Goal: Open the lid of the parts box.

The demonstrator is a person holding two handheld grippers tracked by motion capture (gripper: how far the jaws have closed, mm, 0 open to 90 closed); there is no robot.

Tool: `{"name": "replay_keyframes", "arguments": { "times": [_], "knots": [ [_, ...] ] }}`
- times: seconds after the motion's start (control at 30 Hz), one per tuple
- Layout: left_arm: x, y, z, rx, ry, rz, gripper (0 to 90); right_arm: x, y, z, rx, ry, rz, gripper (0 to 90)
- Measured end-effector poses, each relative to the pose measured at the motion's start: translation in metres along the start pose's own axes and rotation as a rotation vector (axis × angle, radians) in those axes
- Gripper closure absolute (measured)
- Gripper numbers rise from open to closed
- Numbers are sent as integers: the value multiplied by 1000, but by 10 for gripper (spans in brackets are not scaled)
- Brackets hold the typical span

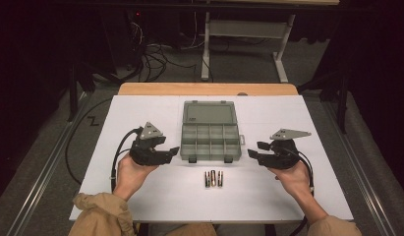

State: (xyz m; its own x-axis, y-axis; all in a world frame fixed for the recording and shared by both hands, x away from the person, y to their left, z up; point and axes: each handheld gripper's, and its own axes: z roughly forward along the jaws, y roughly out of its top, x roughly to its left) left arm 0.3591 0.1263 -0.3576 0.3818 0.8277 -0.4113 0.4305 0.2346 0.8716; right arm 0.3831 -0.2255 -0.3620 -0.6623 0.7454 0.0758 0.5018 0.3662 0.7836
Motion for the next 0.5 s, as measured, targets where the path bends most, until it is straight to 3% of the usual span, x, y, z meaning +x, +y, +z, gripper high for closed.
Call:
{"name": "replay_keyframes", "arguments": {
  "times": [0.13,0.33,0.5],
  "knots": [
    [2,-6,-4,-9,-1,6,386,1,-4,-3,-22,-1,-2,482],
    [6,-12,-8,-12,-2,-19,386,0,-13,-8,-20,-11,-4,477],
    [5,-15,-11,-25,-18,-32,394,-2,-20,-16,-51,-15,4,471]
  ]
}}
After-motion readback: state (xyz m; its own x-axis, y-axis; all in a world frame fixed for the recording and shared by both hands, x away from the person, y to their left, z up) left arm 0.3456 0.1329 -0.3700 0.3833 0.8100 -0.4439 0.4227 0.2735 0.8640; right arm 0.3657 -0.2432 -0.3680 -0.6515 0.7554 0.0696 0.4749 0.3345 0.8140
